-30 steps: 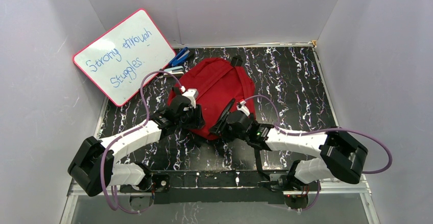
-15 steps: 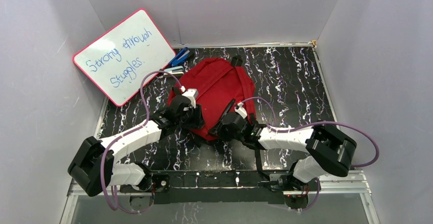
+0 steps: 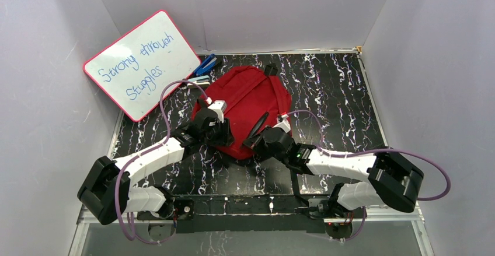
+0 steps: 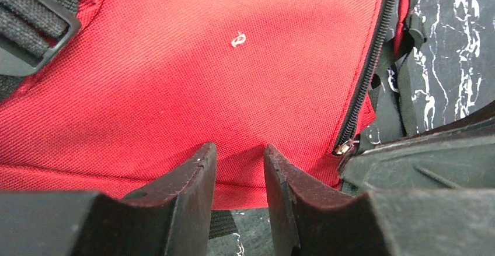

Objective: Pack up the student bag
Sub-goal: Zip the student bag at the center of the board.

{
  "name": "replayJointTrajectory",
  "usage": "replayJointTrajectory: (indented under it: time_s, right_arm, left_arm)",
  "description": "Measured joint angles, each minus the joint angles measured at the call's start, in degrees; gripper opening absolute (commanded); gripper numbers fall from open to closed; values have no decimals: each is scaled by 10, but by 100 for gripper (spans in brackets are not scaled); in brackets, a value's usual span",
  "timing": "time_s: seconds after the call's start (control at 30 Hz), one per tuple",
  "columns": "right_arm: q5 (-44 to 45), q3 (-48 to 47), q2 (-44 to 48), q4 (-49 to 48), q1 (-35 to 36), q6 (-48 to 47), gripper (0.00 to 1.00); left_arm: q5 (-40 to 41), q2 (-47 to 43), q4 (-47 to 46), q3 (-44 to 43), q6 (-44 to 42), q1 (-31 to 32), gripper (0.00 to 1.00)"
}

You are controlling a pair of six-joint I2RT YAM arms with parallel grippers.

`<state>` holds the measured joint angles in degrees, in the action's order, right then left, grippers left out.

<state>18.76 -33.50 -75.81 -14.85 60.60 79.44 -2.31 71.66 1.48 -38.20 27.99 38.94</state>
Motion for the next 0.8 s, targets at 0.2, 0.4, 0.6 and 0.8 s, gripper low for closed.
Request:
replayJointTrajectory:
  time_s: [0.2,0.4,0.6,0.8]
  right_arm:
    - [8,21,23,-10,-30,27,0]
    - [-1,45,23,-38,-76,62,0]
    - [-16,52,21,-58,-99,76,0]
    - [-21,52,23,-60,-131,76,0]
  left_arm:
    - [-32,-9,-23,4,-4,1,33]
    - [-66,-52,-60,18,-11,6,33]
    - [-87,-26,-103,33,-11,21,33]
    - [-83,28,-124,49,-6,26,32]
